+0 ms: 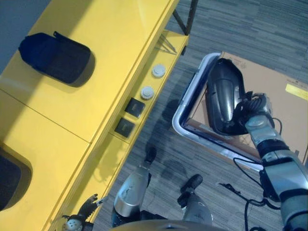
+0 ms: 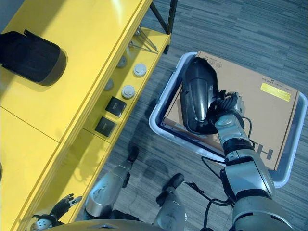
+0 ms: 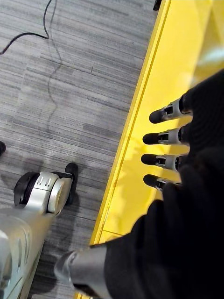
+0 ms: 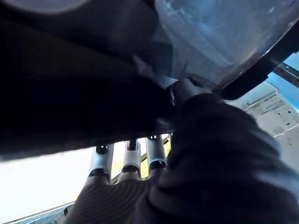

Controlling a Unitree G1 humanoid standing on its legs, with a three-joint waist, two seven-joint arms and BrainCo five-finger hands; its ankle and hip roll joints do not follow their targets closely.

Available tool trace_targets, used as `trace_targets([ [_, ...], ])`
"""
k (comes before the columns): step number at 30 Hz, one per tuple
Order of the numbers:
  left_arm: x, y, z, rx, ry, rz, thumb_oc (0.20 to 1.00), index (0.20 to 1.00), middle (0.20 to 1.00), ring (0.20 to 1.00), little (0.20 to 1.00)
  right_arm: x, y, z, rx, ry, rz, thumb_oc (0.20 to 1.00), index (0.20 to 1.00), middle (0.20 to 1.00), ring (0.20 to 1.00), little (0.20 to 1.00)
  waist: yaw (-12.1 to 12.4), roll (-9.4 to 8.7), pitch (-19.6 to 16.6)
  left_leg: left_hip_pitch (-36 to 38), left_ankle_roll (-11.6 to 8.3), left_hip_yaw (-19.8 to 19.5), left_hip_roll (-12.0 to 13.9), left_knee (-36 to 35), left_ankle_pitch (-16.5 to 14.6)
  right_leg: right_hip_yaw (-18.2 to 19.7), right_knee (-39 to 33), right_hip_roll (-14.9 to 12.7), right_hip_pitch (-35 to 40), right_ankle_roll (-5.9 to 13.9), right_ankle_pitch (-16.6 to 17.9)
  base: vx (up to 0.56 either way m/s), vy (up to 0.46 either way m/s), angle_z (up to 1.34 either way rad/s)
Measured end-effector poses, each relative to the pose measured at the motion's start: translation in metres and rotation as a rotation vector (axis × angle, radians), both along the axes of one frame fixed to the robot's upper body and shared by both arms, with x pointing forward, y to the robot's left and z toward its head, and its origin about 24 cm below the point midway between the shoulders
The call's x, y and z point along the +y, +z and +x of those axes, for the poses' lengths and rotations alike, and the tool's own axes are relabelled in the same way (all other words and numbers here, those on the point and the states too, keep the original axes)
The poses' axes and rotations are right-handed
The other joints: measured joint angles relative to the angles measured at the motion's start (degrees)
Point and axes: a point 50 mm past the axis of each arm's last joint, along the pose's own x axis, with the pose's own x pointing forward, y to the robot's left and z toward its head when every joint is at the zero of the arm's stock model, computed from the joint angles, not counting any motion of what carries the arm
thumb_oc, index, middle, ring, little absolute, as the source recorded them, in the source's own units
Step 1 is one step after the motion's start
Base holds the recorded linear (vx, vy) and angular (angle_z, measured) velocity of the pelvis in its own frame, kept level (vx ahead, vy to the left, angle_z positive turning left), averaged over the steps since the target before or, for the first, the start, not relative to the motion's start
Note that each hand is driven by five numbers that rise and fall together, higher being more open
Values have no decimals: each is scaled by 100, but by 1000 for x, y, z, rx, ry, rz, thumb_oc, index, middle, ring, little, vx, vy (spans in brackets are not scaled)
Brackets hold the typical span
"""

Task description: Move parts from the plastic box to the shelf.

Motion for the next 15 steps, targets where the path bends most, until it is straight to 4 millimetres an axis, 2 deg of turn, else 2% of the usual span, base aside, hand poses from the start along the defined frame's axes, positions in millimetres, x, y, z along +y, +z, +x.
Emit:
trace_targets([
  [6,0,1,1,-13,1,1,1000,1000,1000,1000,1000,-4,-17,-11,-78,-75,167,200,200,200,200,200,-22,-20,-11,213,-35,8,5,-17,-30,-9,-163,49,266,-14,32,41,-28,-1],
  [7,3,2,1,-26,31,0,1000,1000,1000,1000,1000,-7,-15,-16,-166,-111,267,200,200,200,200,200,-84,-38,-11,265,-48,21,30,-19,-49,-6,-269,98,368,-48,91,74,-37,-4],
  [10,10,4,-3,-44,75,8,1000,1000,1000,1000,1000,-8,-2,-21,-281,-110,288,200,200,200,200,200,-144,-71,-26,472,-40,132,64,-27,-110,56,-397,139,565,-50,129,61,-27,-16],
  [11,13,6,-4,-62,86,7,1000,1000,1000,1000,1000,-4,8,-23,-345,-84,289,200,200,200,200,200,-212,-121,-63,564,-38,169,77,-21,-141,98,-466,169,668,-36,159,83,-39,-21],
  [13,16,9,-5,-90,100,8,1000,1000,1000,1000,1000,-1,14,-24,-394,-69,299,200,200,200,200,200,-299,-246,-265,574,-59,196,106,-15,-175,140,-486,194,653,-32,184,92,-43,-15],
  [15,15,15,4,-141,96,-10,1000,1000,1000,1000,1000,-3,20,-30,-451,-74,330,200,200,200,200,200,-358,-352,-393,677,-63,288,157,-11,-244,206,-506,218,717,-59,198,97,-56,-16],
])
